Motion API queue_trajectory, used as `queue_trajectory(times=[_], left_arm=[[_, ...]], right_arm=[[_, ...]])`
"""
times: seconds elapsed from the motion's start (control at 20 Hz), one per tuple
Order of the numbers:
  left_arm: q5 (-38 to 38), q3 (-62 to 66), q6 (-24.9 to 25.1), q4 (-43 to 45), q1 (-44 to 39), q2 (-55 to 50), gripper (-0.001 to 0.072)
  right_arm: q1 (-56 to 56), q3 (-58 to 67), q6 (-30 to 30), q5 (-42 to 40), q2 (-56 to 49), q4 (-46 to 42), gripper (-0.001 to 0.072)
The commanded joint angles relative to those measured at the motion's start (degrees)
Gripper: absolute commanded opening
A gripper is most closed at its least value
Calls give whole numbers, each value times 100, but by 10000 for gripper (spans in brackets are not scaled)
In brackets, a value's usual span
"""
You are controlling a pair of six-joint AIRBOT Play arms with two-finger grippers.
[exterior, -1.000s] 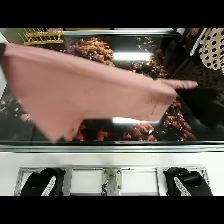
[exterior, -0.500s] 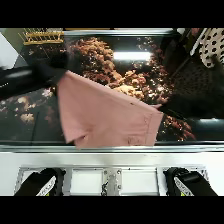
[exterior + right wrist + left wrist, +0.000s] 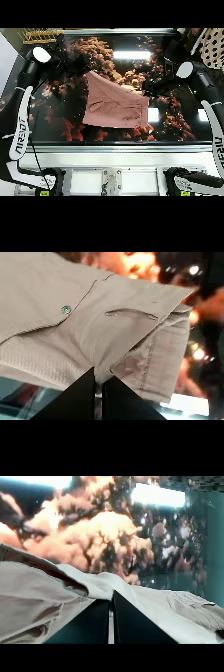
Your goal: Fold the clothes and pants, and hang the long-sleeved shirts on hangers.
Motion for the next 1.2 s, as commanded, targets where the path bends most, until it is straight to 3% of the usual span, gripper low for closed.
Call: queue_trajectory(times=[0.0, 0.3, 0.6, 0.9, 1.15], left_arm=[[-48, 216, 85, 369, -4, -138, 6], [490, -2457, 81, 1384, -369, 1425, 7], [2055, -5239, 70, 1322, -931, 2138, 7], [3246, -6065, -103, 1325, -1082, 2103, 7], [3158, -6057, -105, 1320, -977, 2105, 7]], right_arm=[[-22, 90, -234, -122, -83, -317, 9], [310, -1147, -308, -275, 623, -804, 9], [634, -2852, -76, -1373, 791, -811, 10], [1150, -3563, 42, -1622, 789, -741, 9], [1292, -3659, 44, -1637, 761, -719, 10]])
